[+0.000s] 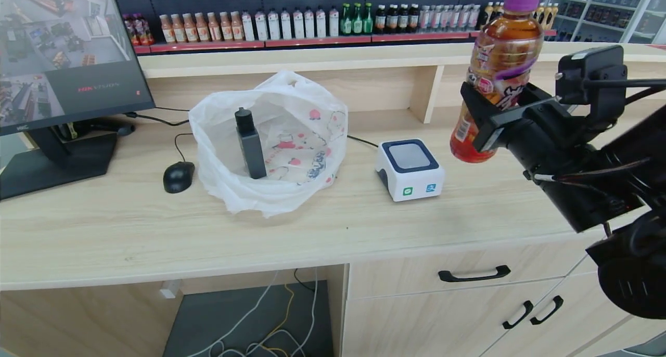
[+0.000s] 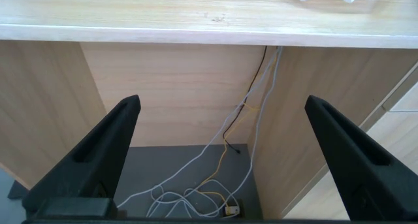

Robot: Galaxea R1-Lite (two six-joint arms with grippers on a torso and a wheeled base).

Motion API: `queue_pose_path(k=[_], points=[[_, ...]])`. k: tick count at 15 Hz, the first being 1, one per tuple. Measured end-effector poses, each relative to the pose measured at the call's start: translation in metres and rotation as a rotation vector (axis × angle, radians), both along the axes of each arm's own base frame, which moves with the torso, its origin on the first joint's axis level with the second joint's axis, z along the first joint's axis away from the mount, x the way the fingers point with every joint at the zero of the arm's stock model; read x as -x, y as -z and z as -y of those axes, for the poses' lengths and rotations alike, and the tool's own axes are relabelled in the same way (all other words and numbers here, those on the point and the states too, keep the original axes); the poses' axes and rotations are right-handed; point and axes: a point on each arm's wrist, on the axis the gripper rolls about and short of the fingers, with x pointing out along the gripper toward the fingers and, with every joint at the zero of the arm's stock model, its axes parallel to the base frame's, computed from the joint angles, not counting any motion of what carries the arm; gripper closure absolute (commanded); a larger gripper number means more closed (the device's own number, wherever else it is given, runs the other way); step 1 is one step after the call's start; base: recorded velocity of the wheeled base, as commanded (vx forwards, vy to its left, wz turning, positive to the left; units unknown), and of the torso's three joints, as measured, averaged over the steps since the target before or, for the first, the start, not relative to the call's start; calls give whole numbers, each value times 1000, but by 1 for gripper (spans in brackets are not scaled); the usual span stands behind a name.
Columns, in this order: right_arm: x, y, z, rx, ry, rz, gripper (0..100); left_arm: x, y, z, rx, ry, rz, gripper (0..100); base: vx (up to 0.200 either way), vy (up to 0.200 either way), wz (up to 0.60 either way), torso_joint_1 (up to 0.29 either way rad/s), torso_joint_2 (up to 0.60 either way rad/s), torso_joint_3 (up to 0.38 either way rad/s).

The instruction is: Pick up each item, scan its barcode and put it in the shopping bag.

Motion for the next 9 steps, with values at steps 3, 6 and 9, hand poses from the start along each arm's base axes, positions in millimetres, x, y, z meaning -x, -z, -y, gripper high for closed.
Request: queue_pose_path(k=[3,6,9], points=[[-6,-12,-12,46,-2,27,100,0,0,0,0,0,0,0,0,0,0,0,0,0],[-8,-19,-24,113,-2,44,100,0,0,0,0,0,0,0,0,0,0,0,0,0],[-11,-27,-29,239,19,103,100,0,0,0,0,0,0,0,0,0,0,0,0,0]])
